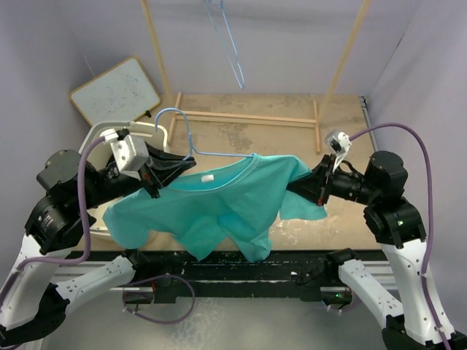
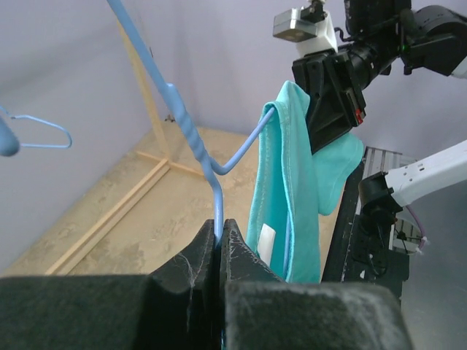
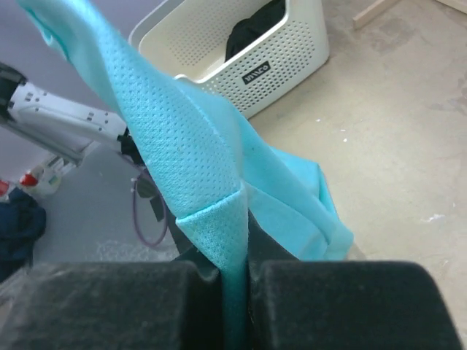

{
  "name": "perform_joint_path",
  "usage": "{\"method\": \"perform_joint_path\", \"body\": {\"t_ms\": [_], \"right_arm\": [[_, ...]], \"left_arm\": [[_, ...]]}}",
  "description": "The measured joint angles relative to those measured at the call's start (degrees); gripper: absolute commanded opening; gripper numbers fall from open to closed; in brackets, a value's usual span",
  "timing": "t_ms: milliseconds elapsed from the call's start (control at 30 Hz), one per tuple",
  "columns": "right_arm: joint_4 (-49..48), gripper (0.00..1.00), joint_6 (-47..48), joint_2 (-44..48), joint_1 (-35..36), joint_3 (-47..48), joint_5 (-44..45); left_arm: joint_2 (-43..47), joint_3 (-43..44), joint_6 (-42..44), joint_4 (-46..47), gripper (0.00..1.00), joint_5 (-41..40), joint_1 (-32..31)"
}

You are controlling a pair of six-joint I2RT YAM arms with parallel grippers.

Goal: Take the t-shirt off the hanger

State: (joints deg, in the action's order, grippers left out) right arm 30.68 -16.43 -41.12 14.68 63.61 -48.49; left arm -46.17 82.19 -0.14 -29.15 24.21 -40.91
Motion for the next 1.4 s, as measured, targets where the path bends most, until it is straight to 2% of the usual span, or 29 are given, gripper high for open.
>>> {"method": "perform_joint_path", "body": {"t_ms": [133, 433, 533, 667, 800, 900, 933, 1000, 1033, 1100, 1167, 1400], "right_arm": [[0.48, 0.00, -1.01, 0.02, 0.00, 0.00, 5.40], [6.27, 0.00, -6.62, 0.96, 0.11, 2.01, 40.06], [7.69, 0.00, -9.05, 0.79, 0.52, 1.88, 46.40], [7.76, 0.00, -10.75, 1.38, 0.83, 0.35, 50.05], [7.37, 0.00, -10.73, 1.38, 0.83, -2.91, 48.89], [6.97, 0.02, -9.01, 0.96, 0.74, -5.35, 43.63], [6.73, 0.11, -8.24, 0.94, 0.74, -5.60, 41.62], [5.77, 0.39, -6.69, 0.98, 0.66, -5.68, 36.81], [5.31, 0.47, -6.16, 1.25, 0.63, -5.66, 34.62], [4.76, 0.56, -4.79, 2.67, 0.50, -5.38, 29.86], [4.90, 0.59, -3.89, 4.26, 0.35, -3.91, 26.88], [4.61, 0.58, -2.54, 8.44, 0.24, 9.33, 19.19]], "left_arm": [[-0.79, -0.35, 0.02, -2.16, 0.00, -1.01, 0.00], [4.76, -3.39, 0.28, -6.75, 0.00, -4.79, 0.00], [6.67, -3.39, 0.28, -7.21, 0.00, -5.42, 0.00], [7.32, -3.39, 0.26, -8.48, 0.00, -5.99, 0.00], [7.17, -3.39, 0.24, -8.85, 0.00, -6.84, 0.00], [7.06, -3.67, 0.09, -8.24, 0.00, -7.13, 0.00], [7.10, -4.11, -0.17, -7.82, 0.00, -7.13, 0.00], [7.08, -4.63, -0.33, -7.10, 0.00, -7.04, 0.00], [6.80, -4.92, -0.37, -6.56, 0.00, -6.99, 0.00], [5.68, -5.64, -0.66, -5.01, 0.00, -6.95, 0.02], [3.67, -6.49, -0.70, -3.08, 0.00, -6.97, 0.00], [-10.60, -7.06, -0.22, 0.79, 0.00, -4.13, 0.02]]}}
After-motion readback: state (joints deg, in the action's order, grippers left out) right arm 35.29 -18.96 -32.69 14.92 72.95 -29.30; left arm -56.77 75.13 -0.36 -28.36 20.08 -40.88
